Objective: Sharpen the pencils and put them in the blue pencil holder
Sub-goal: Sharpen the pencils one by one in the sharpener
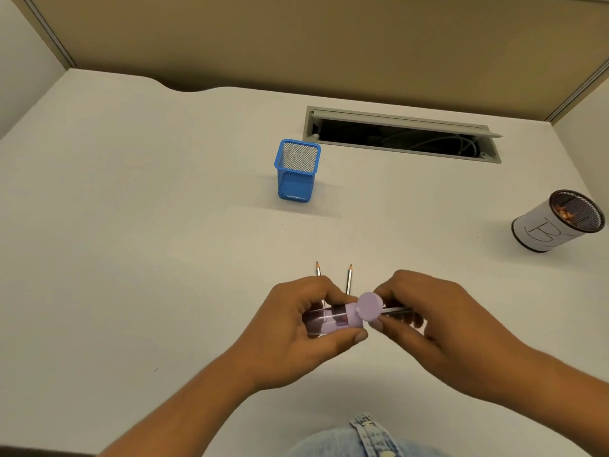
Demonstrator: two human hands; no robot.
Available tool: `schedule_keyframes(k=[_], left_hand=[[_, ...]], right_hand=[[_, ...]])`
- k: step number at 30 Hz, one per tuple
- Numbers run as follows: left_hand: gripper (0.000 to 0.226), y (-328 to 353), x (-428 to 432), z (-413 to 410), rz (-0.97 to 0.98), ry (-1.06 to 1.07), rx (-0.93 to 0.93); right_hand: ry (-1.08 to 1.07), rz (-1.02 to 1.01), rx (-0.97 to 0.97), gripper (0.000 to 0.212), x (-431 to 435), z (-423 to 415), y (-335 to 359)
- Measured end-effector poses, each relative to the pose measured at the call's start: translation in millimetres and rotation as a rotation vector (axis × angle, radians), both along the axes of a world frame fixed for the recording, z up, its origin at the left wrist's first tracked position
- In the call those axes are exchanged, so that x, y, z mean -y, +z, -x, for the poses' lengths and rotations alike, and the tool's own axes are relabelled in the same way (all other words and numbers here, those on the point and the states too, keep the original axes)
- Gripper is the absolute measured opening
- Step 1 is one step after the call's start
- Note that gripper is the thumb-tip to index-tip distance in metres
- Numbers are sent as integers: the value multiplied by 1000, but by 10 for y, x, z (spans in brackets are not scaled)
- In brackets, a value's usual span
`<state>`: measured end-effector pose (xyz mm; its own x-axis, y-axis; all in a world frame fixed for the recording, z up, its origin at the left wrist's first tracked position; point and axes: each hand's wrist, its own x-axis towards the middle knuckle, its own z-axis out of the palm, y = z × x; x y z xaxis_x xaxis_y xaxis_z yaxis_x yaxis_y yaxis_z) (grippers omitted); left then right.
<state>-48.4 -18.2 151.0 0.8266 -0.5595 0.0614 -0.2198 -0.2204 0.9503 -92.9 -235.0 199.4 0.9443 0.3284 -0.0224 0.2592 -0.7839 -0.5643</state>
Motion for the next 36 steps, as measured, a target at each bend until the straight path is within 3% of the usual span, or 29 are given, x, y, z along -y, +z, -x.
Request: schedule_keyframes(k=[4,7,9,13,15,17,23,25,27,30,34,36], left_hand=[[19,9,23,28,68,5,-165],[21,0,17,40,36,-25,-10],[21,-6,5,34,-13,-56,195],[20,-70,-35,24,-133,-170,555],[19,-86,-45,41,-118,-168,520],[20,-81,-54,58,-112,-119,383],[19,-96,-41,98,26,-14,-38],[18,-94,-18,117,54,-7,-125],[18,-91,-12,122,41,-11,-47],[18,-89,-34,96,-29,-77,293],[19,-162,-62,61,-177,-185,770],[22,-195,-65,75,-185,-187,853]], right_hand=[[158,270,345,27,-9,-15,-9],[211,244,344,30,-11,-2,-10],[121,111,129,31,-59,31,-22],[-397,-553,-872,30,-100,-16,-31],[-372,-548,-977,25,-75,-18,-39],[-272,-453,-836,34,-82,4,-60],[88,139,111,27,-37,77,-90],[154,273,252,32,-43,57,-102],[160,269,275,32,-60,49,-101],[53,73,57,26,-98,104,-132],[-327,-437,-826,41,-138,75,-128],[-405,-545,-1094,53,-125,36,-92]])
